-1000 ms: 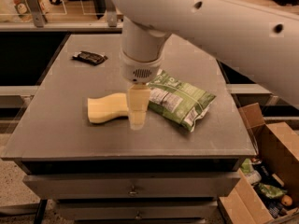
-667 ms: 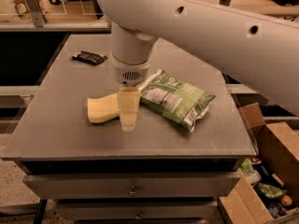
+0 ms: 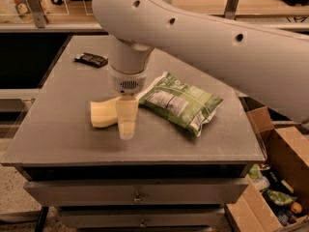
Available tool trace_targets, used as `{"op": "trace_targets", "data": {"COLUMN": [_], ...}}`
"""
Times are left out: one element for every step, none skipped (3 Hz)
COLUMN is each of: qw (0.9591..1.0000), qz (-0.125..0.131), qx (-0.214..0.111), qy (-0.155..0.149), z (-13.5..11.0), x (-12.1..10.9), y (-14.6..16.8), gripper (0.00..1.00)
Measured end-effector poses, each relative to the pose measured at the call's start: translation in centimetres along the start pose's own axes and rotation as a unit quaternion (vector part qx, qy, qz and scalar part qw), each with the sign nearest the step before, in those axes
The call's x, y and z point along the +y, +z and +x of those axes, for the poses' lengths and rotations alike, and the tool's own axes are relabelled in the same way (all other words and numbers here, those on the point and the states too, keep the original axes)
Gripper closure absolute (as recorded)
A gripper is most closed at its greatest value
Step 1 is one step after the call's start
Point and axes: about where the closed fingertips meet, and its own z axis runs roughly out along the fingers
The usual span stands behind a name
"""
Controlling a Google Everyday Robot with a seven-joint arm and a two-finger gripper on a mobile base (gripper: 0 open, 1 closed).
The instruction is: Move sponge near rxbar chocolate
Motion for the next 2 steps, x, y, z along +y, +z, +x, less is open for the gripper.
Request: {"op": "trace_targets", "data": {"qw": [1.0, 0.9997], "qz": [-0.007, -0.014], "qx": [0.002, 0.006], "qy": [0.007, 0.017], "z": [0.2, 0.8], "x": [-0.2, -0.4], "y": [1.1, 2.3], "gripper": [0.0, 0.17]}}
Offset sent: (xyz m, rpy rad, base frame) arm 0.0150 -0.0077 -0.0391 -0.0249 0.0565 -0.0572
